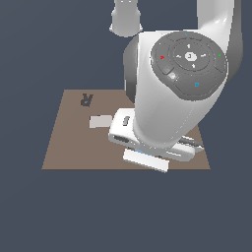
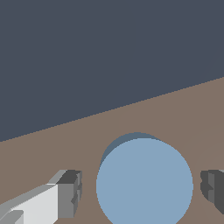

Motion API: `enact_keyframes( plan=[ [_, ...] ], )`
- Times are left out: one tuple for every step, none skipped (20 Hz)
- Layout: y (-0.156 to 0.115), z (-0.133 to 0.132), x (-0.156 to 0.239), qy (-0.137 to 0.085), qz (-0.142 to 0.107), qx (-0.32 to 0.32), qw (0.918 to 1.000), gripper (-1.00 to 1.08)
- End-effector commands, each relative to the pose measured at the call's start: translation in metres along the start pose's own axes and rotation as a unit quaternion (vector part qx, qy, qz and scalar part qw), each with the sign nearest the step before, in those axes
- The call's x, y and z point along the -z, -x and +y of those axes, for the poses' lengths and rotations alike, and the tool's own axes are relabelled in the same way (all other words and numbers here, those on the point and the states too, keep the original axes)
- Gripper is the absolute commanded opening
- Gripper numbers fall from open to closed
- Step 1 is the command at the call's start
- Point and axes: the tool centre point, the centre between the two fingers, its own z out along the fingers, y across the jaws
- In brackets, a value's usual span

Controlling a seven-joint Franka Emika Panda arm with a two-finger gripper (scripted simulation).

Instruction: Insert a designated object into the corresponding slot on a board.

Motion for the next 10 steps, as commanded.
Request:
enact_keyframes(
  plan=[
    [0.0003, 0.0001, -0.0085, 0.0, -0.001, 0.0, 1.0, 1.0],
    [0.0001, 0.0004, -0.0104, 0.0, -0.001, -0.001, 1.0, 1.0],
    [0.0001, 0.0003, -0.0117, 0.0, -0.001, -0.001, 1.0, 1.0],
    [0.0001, 0.0003, -0.0121, 0.0, -0.001, -0.001, 1.0, 1.0],
    [0.0001, 0.0003, -0.0121, 0.0, -0.001, -0.001, 1.0, -1.0],
    [0.0001, 0.0003, -0.0121, 0.0, -0.001, -0.001, 1.0, -1.0],
    [0.0001, 0.0003, -0.0121, 0.0, -0.001, -0.001, 1.0, -1.0],
    [0.0001, 0.0003, -0.0121, 0.0, -0.001, -0.001, 1.0, -1.0],
    [0.0001, 0.0003, -0.0121, 0.0, -0.001, -0.001, 1.0, -1.0],
    [0.0001, 0.0003, -0.0121, 0.0, -0.001, -0.001, 1.0, -1.0]
  ],
)
